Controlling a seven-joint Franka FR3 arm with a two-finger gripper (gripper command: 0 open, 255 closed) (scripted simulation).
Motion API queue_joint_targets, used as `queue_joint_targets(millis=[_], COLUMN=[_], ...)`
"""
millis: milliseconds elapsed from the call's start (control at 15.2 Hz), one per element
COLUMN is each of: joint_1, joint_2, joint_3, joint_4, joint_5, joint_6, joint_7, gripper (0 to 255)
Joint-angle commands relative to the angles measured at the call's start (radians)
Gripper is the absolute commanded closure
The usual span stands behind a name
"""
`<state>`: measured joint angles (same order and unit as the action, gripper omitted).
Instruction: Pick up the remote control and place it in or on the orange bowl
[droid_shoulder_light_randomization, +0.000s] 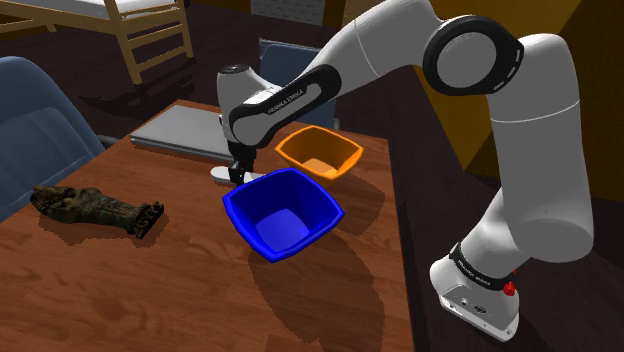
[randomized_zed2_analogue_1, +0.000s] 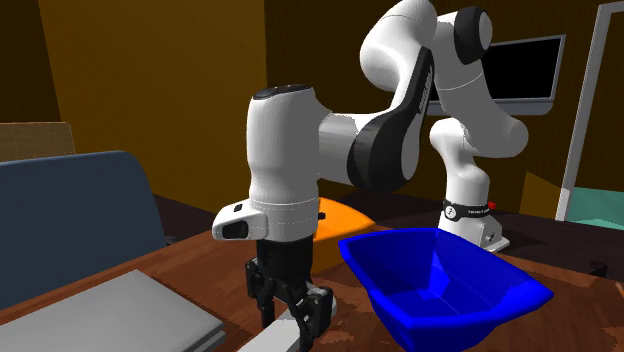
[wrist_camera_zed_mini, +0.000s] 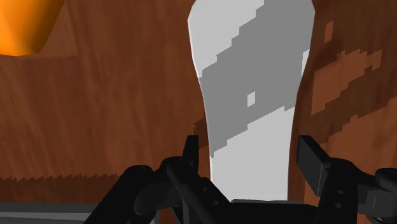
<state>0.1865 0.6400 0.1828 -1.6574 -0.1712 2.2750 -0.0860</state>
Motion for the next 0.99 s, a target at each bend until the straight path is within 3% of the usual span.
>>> queue_joint_targets(millis=[0, 924], joint_1=[-0.001, -0.01], joint_2=[-0.009, -0.111], joint_3=[0.001, 0.018], joint_4=[0.001, 0.036], joint_5=[0.002, 0.027], joint_6=[-0.009, -0.145], joint_7=[-0.001, -0.019], gripper=[255, 255])
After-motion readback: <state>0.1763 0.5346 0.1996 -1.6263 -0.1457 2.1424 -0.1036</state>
